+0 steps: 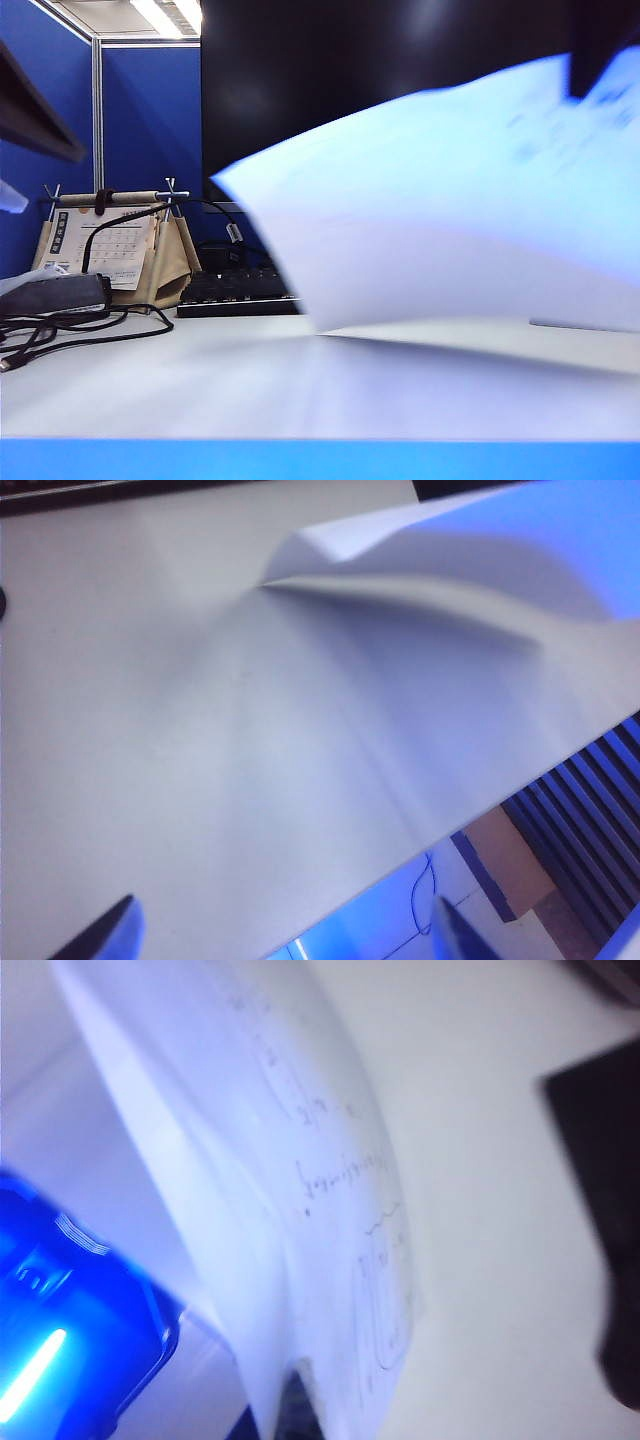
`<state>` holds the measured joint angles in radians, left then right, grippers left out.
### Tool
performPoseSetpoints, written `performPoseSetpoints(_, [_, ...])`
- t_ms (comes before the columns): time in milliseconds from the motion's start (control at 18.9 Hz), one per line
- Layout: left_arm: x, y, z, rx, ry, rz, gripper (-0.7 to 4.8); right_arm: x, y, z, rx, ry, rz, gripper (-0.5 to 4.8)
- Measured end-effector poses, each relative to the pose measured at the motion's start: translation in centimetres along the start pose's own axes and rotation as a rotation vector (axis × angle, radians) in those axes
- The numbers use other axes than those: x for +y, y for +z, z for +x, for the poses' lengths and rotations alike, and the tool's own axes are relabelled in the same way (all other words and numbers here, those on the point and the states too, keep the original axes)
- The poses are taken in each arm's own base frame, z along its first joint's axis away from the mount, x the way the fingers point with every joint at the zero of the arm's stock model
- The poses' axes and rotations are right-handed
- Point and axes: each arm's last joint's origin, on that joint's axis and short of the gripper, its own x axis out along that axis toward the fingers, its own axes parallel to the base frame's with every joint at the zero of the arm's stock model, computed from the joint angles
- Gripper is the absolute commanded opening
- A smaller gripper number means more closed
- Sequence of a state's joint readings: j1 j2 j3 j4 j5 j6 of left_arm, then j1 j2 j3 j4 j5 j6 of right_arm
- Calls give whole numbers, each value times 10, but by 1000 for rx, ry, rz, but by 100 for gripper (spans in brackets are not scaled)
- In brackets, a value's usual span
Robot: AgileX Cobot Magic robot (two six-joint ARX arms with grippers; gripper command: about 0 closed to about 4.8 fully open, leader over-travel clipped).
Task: Put a wrinkled paper upside down.
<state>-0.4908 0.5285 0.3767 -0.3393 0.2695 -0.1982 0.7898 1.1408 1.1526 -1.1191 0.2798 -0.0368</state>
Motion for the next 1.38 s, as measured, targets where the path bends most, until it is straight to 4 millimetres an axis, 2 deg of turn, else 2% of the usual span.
performPoseSetpoints(159, [0, 0, 0, -2, -1, 1, 377, 29, 8, 32, 91, 74, -59, -3])
performPoseSetpoints(212, [0, 0, 0, -2, -1, 0, 377, 34, 9, 40, 106, 83, -63, -3])
performPoseSetpoints(265, [0, 0, 0, -2, -2, 0, 377, 43, 10, 58, 129, 109, -60, -3])
performPoseSetpoints(370, [0, 0, 0, -2, -2, 0, 377, 49, 14, 75, 104, 180, -21, -3])
performPoseSetpoints(794, [-1, 1, 0, -1, -18, 0, 377, 74, 45, 119, -18, 409, 70, -3])
performPoseSetpoints(900, [-1, 1, 0, 0, -19, 0, 377, 76, 51, 131, -43, 426, 118, -3])
performPoseSetpoints(1006, [-1, 1, -1, 10, -26, -3, 377, 72, 50, 143, -6, 338, 149, -3])
performPoseSetpoints(1376, [-1, -1, -1, 31, -36, -8, 377, 51, 30, 148, 162, 191, 127, -3])
